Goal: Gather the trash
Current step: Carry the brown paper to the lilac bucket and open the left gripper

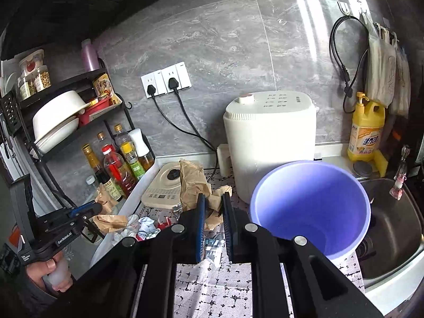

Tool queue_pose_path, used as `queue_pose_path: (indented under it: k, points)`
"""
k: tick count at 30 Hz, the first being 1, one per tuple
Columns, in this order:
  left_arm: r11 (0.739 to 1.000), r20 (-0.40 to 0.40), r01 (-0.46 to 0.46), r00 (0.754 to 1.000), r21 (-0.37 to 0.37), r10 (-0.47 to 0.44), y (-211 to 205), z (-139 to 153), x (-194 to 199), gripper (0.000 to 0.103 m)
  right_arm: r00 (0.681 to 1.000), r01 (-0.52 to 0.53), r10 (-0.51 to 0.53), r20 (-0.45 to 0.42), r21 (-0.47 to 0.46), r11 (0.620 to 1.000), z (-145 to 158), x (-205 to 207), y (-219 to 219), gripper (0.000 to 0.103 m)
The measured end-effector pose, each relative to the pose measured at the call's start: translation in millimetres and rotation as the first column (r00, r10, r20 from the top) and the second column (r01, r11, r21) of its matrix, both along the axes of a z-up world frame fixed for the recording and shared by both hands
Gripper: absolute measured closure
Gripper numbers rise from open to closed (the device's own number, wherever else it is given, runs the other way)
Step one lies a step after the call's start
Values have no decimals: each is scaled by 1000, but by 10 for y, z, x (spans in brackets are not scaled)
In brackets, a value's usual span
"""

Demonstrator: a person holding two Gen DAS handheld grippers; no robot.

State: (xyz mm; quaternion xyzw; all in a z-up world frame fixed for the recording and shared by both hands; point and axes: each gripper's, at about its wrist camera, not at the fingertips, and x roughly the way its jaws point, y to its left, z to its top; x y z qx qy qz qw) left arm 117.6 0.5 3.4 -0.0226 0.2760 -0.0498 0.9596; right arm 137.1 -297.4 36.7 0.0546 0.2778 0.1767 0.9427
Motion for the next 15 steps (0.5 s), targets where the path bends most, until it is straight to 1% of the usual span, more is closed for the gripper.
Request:
queue_pose_path:
  k: [4, 7, 9, 11, 12, 15]
  points:
    - [999, 14, 53, 998, -6, -53, -142, 59, 174, 90, 996, 88, -88, 23, -17, 996, 81, 108, -250, 89]
    - [996, 24, 94, 995, -4, -94, -282, 97, 302, 90, 988, 149, -148, 36, -14, 989, 101, 168, -451, 89]
    - [993, 30, 121, 992, -4, -121, -398, 129, 383, 90, 984, 173, -172, 35, -11, 985, 83, 214, -557, 79]
    - [989, 36, 149, 988, -9, -149, -513, 163, 464, 90, 980, 191, -190, 55, -14, 982, 72, 220, -609, 23]
    - [986, 39, 164, 986, -11, -164, -576, 179, 502, 90, 976, 206, -204, 77, -17, 978, 75, 196, -638, 20]
    - [978, 46, 210, 977, -7, -209, -784, 219, 619, 90, 969, 236, -235, 74, -11, 972, 47, 195, -753, 20]
